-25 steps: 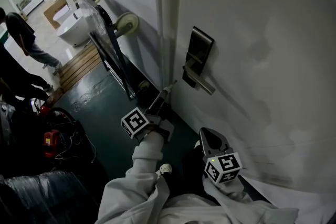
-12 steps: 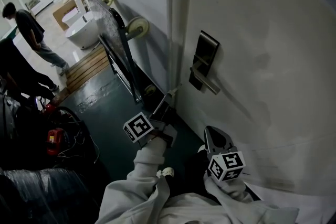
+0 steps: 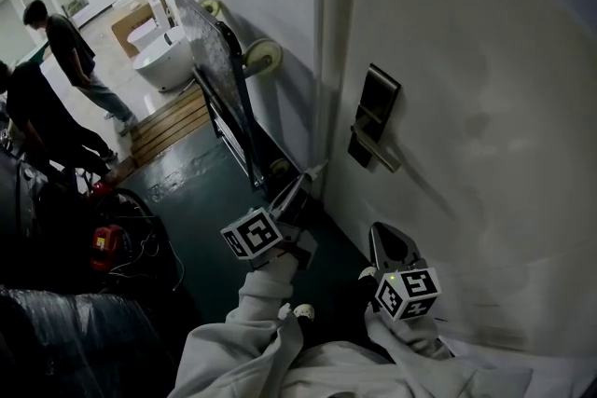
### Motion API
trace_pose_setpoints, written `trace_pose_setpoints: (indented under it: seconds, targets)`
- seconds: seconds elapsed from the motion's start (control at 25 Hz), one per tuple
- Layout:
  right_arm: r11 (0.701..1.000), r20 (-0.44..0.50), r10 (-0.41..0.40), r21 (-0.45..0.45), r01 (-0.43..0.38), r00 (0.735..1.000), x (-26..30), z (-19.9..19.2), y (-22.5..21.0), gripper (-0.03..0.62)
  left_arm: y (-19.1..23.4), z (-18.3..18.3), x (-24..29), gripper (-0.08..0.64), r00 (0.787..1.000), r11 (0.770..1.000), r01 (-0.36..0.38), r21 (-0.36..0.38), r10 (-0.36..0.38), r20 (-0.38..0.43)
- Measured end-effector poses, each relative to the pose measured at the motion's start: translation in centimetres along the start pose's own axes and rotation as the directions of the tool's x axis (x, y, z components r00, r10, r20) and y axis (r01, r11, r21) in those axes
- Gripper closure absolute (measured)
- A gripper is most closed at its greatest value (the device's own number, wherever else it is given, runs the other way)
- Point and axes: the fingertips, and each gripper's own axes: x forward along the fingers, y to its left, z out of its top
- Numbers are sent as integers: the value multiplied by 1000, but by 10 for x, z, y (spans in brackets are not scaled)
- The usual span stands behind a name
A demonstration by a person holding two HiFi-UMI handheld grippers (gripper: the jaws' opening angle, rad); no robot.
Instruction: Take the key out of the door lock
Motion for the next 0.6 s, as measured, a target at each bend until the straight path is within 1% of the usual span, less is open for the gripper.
trace_pose_setpoints:
  seconds: [0.12, 0.2, 0.28, 0.36, 0.4, 0.48, 0.56, 0.6]
  targets:
    - [1000, 8, 7, -4, -7, 1000, 2, 3, 0, 540, -1, 3, -7, 535, 1000, 998, -26, 64, 26, -1]
    - [1000, 14, 12, -5, -11, 1000, 4, 6, 0, 540, -1, 4, -11, 535, 999, 992, -46, 120, 47, -6]
    - [1000, 19, 18, -7, -18, 1000, 5, 8, 0, 540, -3, 5, -14, 535, 998, 982, -57, 178, 59, -10]
    - [1000, 24, 25, -10, -25, 999, 7, 11, 1, 540, -8, 6, -17, 535, 998, 966, -63, 249, 69, -14]
    - [1000, 26, 29, -12, -29, 999, 8, 12, 1, 540, -11, 6, -18, 535, 997, 954, -67, 293, 75, -17]
    - [999, 29, 36, -17, -35, 999, 9, 14, 2, 540, -18, 5, -20, 535, 996, 921, -72, 384, 87, -22]
    - [999, 32, 43, -23, -43, 999, 9, 16, 3, 540, -27, 4, -24, 535, 995, 876, -73, 476, 94, -21]
    - [999, 34, 47, -27, -46, 998, 8, 17, 4, 540, -32, 3, -26, 534, 995, 850, -70, 523, 95, -20]
